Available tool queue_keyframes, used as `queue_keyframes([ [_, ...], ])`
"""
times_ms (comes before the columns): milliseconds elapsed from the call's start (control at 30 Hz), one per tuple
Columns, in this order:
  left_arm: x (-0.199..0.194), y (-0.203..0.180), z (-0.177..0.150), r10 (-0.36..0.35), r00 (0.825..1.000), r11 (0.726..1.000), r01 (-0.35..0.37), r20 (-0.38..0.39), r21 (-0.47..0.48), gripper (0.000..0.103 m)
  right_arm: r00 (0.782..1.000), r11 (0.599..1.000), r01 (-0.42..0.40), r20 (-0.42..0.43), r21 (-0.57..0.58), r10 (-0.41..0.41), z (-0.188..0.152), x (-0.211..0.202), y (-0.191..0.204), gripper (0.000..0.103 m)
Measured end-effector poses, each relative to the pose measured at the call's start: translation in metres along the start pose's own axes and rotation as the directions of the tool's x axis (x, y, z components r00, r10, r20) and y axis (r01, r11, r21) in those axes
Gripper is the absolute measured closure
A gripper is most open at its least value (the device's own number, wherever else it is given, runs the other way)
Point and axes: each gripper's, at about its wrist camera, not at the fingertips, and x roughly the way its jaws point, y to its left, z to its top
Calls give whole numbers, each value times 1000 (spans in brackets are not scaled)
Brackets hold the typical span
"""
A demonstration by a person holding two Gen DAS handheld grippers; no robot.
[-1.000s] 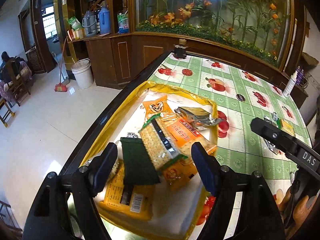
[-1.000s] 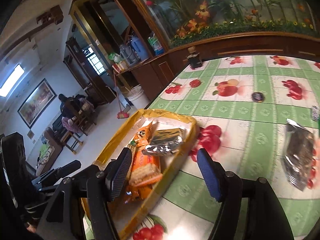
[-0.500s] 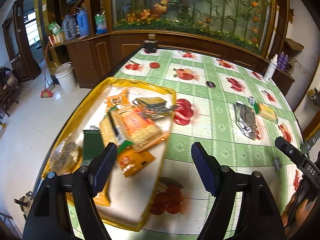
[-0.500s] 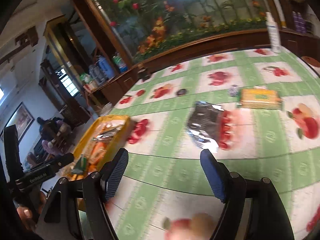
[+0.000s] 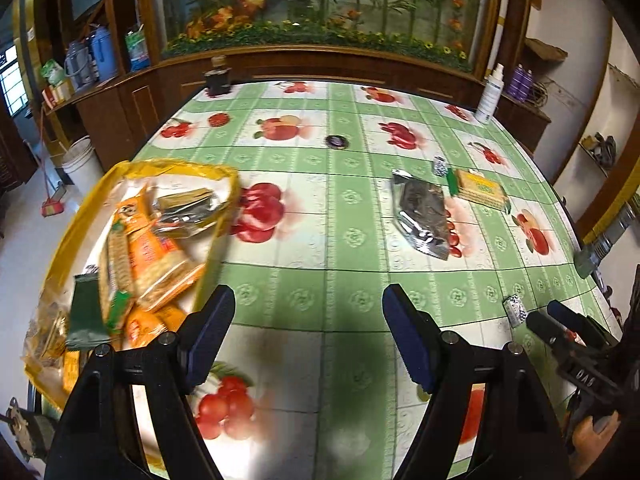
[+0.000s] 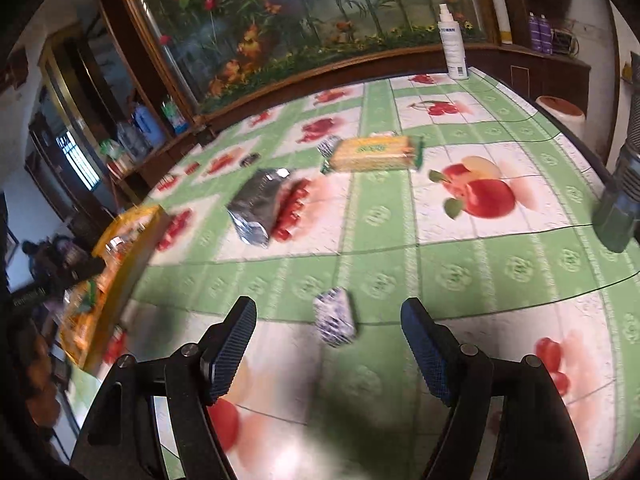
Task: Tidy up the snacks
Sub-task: 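Grasp the silver foil bag with the left tool while the right tool grasps the black-and-white box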
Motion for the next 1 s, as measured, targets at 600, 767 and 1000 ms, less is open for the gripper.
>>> queue_keyframes([
  [600, 71, -70, 44, -51, 995, 996, 57, -80, 69, 27, 995, 985, 35, -86, -166, -50, 8, 30, 17, 45],
  [767, 91, -86, 54, -62, 993, 994, 71, -96, 89, 27, 993, 981, 40, -102, -192, -60, 6, 37, 19, 45],
  [1000, 125, -113, 57, -31, 990, 987, 52, -137, 153, 27, 991, 974, 54, -106, -219, -79, 6, 39, 24, 44],
])
